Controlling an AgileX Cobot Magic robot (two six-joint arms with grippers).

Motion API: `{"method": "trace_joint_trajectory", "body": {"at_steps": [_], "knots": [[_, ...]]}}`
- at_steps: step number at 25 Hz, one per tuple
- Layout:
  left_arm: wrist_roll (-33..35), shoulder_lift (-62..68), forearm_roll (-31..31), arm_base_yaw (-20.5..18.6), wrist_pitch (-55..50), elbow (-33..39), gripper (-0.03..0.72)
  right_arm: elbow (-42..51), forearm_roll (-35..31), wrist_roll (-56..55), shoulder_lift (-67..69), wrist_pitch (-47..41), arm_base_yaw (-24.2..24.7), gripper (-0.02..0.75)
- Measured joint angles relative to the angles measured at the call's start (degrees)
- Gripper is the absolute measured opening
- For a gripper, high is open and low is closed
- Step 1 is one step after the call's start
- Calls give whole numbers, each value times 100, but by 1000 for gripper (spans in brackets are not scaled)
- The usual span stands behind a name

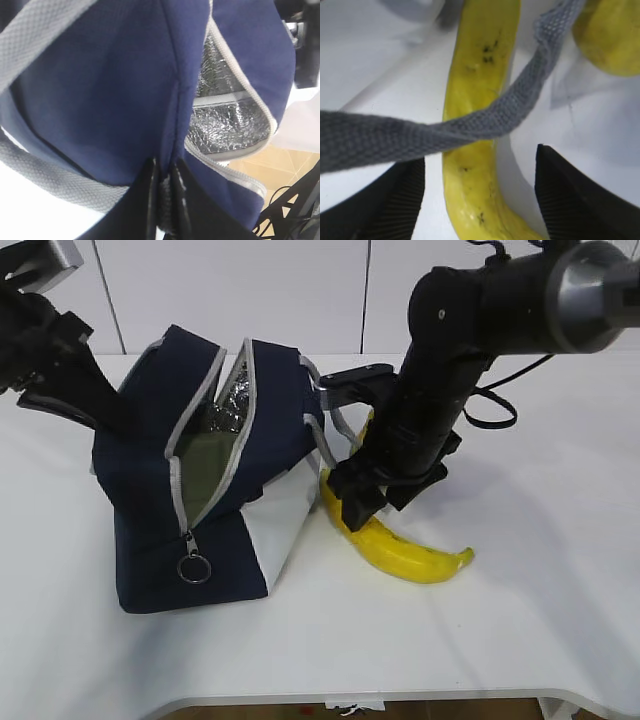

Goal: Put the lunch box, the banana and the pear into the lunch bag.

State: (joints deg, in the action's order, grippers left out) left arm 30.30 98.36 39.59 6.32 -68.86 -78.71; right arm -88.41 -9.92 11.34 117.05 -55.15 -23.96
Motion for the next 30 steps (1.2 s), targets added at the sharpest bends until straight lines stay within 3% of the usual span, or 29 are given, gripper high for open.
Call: {"method": "trace_joint_trajectory", "body": {"at_steps": [24,30], "knots": [[0,0,-22,0,-8,0,15,-2,-76,0,365,126,-26,526],[0,0,-22,0,-13,0,15,-2,-76,0,375,24,-26,406]]}}
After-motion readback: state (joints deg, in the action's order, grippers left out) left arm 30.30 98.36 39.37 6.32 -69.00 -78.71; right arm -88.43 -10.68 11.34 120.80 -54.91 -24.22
